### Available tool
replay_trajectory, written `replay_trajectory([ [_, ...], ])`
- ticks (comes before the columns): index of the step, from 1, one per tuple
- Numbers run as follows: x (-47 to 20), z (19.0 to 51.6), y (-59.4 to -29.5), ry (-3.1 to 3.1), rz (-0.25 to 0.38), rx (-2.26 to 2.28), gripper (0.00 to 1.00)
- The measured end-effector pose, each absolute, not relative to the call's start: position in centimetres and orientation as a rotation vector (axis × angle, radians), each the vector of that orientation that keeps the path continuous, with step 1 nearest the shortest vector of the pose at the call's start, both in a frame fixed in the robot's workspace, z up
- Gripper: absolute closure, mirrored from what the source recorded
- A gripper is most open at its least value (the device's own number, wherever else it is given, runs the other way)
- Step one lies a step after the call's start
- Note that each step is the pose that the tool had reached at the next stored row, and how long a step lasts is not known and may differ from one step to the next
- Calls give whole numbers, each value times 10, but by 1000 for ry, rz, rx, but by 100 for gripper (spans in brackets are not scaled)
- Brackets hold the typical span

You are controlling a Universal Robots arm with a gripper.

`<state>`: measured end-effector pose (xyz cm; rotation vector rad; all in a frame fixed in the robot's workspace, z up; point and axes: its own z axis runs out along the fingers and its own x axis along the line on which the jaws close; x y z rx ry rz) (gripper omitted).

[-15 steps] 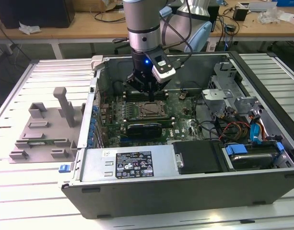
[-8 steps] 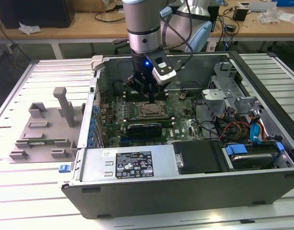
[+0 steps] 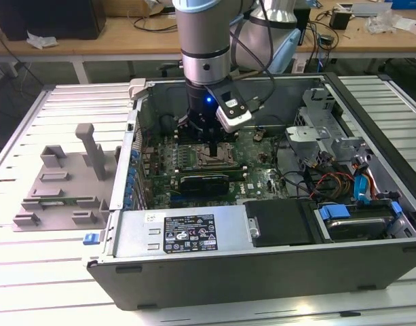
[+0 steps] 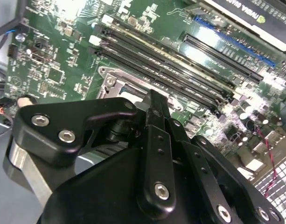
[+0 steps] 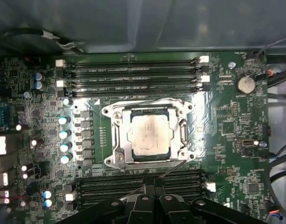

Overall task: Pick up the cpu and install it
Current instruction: 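Install the second cpu locking lever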

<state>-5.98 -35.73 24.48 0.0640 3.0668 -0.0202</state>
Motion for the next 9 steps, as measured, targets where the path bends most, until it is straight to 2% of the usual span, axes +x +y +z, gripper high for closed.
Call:
replay_trajectory([
  [9,-62,236,-361,3073,-18,-5,89],
])
